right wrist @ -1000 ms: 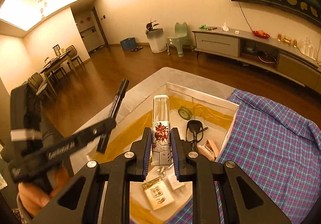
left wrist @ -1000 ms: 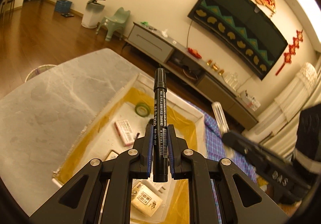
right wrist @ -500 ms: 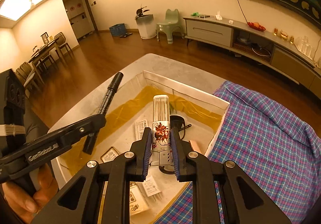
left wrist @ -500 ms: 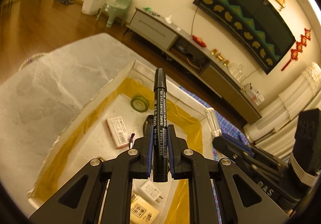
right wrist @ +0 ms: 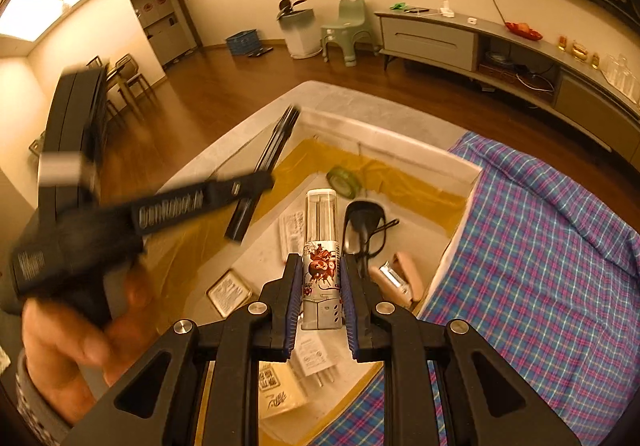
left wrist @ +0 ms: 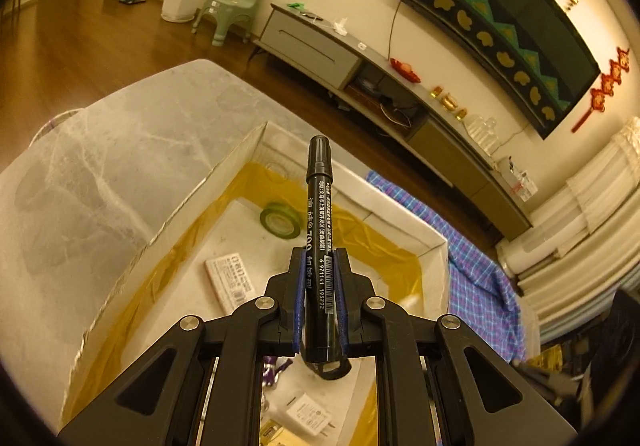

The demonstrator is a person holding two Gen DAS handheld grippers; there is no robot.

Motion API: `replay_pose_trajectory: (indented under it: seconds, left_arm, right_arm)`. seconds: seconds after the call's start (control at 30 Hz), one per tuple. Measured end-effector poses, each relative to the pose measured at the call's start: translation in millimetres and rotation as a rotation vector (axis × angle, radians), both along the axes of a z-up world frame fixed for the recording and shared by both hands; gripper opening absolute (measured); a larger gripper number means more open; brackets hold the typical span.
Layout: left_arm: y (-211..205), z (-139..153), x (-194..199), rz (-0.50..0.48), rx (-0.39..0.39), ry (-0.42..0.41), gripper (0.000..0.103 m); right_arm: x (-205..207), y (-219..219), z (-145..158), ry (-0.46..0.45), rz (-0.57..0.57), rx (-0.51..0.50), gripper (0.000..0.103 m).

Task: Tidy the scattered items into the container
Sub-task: 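Carry the black marker in the left tool while the right tool carries the glue tube over the box, then open the left tool to drop the marker while the right tool releases the glue tube into the box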

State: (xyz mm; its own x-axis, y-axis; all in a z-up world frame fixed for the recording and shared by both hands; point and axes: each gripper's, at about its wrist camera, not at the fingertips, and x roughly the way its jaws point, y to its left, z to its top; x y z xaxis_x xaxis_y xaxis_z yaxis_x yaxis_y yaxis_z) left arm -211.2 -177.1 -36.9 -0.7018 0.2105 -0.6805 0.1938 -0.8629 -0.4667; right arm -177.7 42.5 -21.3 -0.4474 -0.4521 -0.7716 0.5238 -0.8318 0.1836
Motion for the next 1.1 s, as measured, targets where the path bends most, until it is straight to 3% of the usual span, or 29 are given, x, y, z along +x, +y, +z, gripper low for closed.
replay_pose_trajectory:
  seconds: [0.17, 0.43, 0.47, 0.53, 0.63, 0.83, 0.97, 1.1]
  left_arm:
    - [-6, -13, -25, 0.004, 0.051, -0.064, 0.013]
    - [-2, -36, -46, 0.005, 0.047, -0.155, 0.014]
    - [0, -39, -47, 0.005, 0.044, -0.167, 0.017]
    - [-2, -42, -46, 0.017, 0.075, -0.184, 0.049]
    - [-13, -40, -40, 0.038, 0.142, -0.192, 0.051]
    - [-25, -17, -13, 0.070, 0.158, -0.133, 0.052]
    - [-27, -5, 7, 0.106, 0.115, -0.098, 0.052]
    - [-17, 9, 22, 0.112, 0.007, -0.064, 0.052]
  right_arm:
    - [9, -6, -10, -0.010, 0.035, 0.028, 0.021]
    - [19, -13, -18, 0.015, 0.084, 0.120, 0.020]
    - [17, -13, -20, 0.009, 0.083, 0.121, 0.020]
    - [15, -11, -23, -0.003, 0.079, 0.119, 0.022]
    - [17, -3, -23, -0.011, 0.056, 0.091, 0.030]
    - [43, 12, -10, 0.016, 0.045, 0.018, 0.035]
    - [59, 20, -5, 0.012, 0.048, -0.024, 0.038]
    - [72, 24, 1, 0.013, 0.050, -0.059, 0.042]
